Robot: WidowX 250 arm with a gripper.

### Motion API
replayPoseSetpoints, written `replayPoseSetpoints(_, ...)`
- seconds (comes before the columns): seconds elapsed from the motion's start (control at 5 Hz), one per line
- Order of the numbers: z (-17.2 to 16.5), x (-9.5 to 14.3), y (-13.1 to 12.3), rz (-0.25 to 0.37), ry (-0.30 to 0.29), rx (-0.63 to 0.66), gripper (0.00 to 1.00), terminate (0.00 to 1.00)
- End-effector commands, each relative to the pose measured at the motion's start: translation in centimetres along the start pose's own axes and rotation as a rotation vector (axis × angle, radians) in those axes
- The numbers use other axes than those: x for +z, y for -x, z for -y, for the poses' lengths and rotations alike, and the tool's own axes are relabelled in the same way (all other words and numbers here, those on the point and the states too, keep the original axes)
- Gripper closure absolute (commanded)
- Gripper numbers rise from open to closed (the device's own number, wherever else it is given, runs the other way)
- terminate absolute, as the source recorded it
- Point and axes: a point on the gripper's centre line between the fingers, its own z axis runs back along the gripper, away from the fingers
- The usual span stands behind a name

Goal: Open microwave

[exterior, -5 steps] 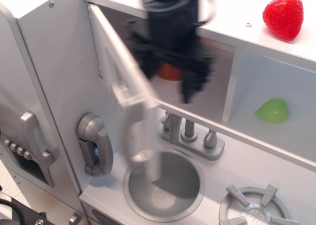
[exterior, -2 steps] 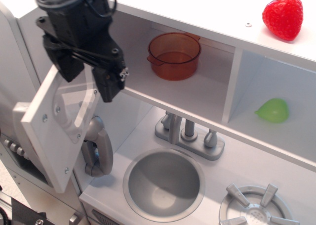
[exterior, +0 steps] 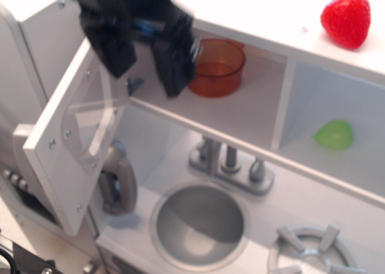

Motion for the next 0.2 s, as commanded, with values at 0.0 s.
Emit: replayPoseSetpoints(0.0, -0.16, 1.61, -0.54, 0.026, -0.003, 0.000, 0.00, 1.00)
